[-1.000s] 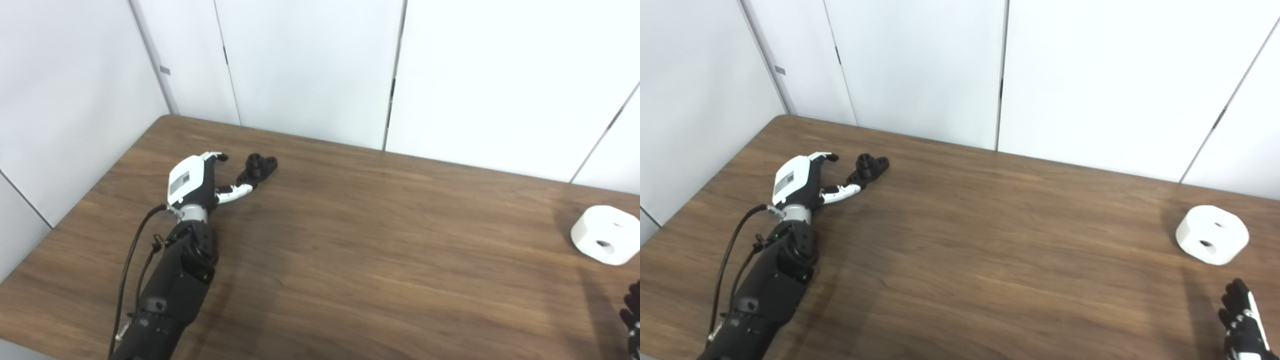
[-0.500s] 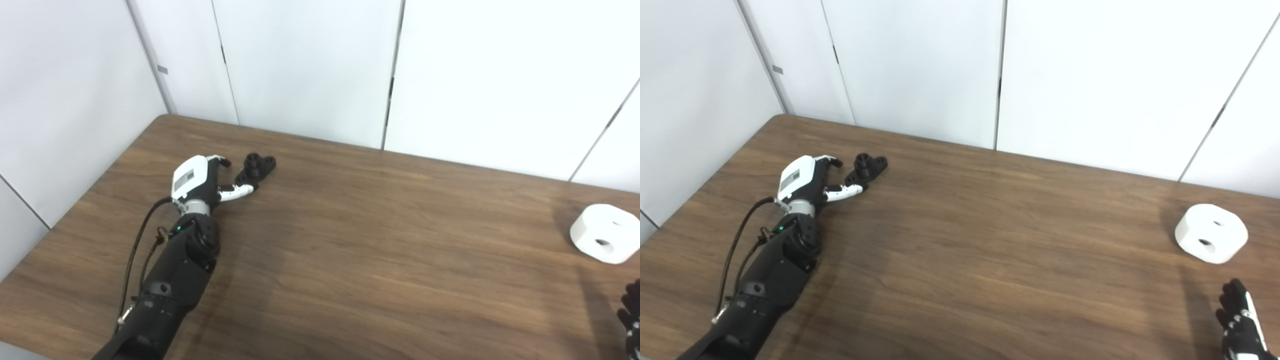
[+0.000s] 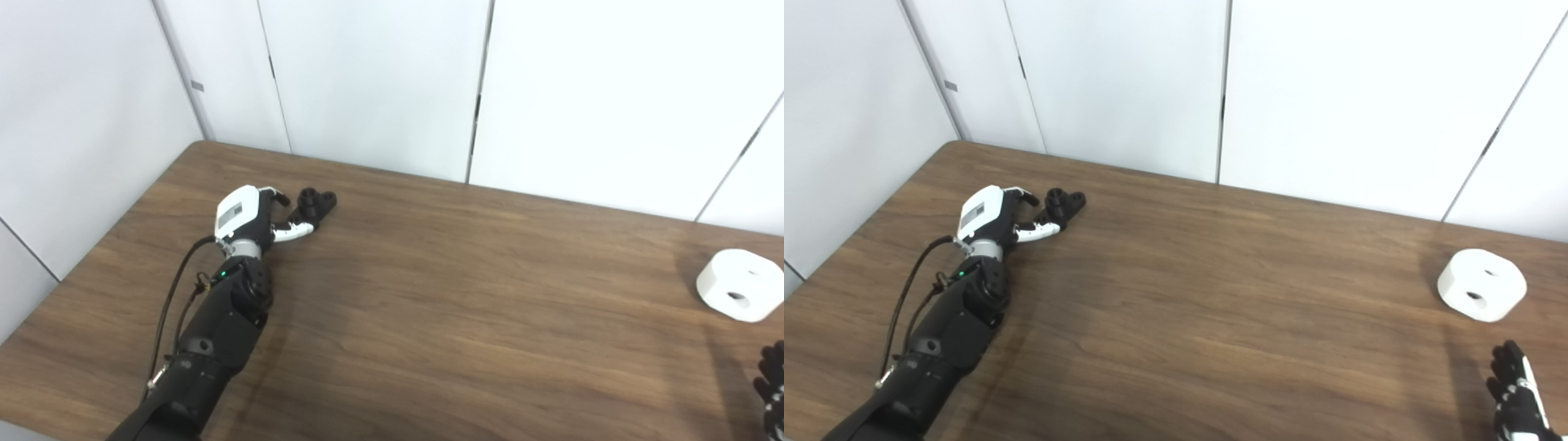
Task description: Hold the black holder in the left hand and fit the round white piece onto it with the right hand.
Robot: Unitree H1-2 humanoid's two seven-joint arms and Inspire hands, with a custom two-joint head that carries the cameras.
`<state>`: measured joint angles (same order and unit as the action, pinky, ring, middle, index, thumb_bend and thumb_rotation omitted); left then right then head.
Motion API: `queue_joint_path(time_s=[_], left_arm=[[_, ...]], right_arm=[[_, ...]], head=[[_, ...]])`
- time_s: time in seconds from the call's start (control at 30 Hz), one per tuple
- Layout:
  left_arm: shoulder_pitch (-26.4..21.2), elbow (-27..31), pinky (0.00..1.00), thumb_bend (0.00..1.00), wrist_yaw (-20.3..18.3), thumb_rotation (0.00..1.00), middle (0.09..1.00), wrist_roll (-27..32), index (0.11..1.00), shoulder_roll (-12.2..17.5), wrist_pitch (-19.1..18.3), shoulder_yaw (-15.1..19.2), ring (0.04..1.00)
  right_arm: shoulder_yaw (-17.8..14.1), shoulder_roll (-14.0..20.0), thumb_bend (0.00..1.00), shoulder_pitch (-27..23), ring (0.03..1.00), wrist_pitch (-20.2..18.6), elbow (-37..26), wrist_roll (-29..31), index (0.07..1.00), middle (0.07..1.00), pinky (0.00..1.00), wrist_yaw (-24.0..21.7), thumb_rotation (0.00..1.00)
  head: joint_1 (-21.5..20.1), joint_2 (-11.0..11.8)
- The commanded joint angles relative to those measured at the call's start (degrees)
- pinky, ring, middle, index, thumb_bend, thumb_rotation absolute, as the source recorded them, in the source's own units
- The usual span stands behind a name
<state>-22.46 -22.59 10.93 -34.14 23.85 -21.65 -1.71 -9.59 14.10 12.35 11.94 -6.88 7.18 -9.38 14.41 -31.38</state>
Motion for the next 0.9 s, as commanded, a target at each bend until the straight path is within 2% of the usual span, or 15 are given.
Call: queue_joint_path(time_s=[0.0, 0.37, 0.67, 0.7, 0.73, 0.87], left_arm=[[-2.15, 1.41, 0.95, 0.83, 0.44, 0.33, 0.858, -0.18, 0.664, 1.39, 1.53, -0.51, 0.927], [-1.73, 1.68, 0.94, 0.84, 0.81, 0.3, 0.849, 0.7, 0.63, 0.8, 2.89, -1.91, 0.915], [-1.21, 1.81, 0.94, 0.8, 1.57, 0.23, 0.842, 0.45, 0.584, 0.66, 3.25, -2.28, 0.91], [-1.16, 1.69, 0.94, 0.64, 1.79, 0.14, 0.834, 0.49, 0.529, 0.62, 3.42, -2.26, 0.906], [-1.13, 1.6, 0.95, 0.58, 1.95, 0.11, 0.83, 0.54, 0.51, 0.59, 3.53, -2.25, 0.904], [-1.0, 0.82, 0.95, 0.52, 2.71, 0.07, 0.81, 0.76, 0.489, 0.74, 4.6, -2.44, 0.896]], right_arm=[[1.61, -3.02, 0.6, 3.24, 1.0, 0.24, 3.09, 0.25, 1.0, 0.987, 1.0, 0.59, 1.0], [1.59, -2.78, 0.57, 3.05, 1.0, 1.2, 3.8, 0.49, 1.0, 0.977, 1.0, 0.24, 1.0], [1.56, -2.66, 0.58, 3.15, 1.0, 0.18, 3.12, 0.47, 1.0, 0.986, 1.0, 0.32, 1.0], [1.56, -2.66, 0.58, 3.08, 1.0, 0.22, 3.16, 0.38, 1.0, 0.988, 1.0, 0.36, 1.0], [1.56, -2.66, 0.58, 3.04, 1.0, 0.24, 3.19, 0.33, 1.0, 0.987, 1.0, 0.4, 1.0], [1.62, -2.6, 0.58, 2.97, 1.0, 0.51, 3.25, 0.32, 1.0, 0.989, 1.0, 0.28, 1.0]], head=[[0.07, -0.07], [-0.01, -0.34], [0.0, -0.58], [0.0, -0.58], [0.0, -0.58], [-0.05, -0.69]])
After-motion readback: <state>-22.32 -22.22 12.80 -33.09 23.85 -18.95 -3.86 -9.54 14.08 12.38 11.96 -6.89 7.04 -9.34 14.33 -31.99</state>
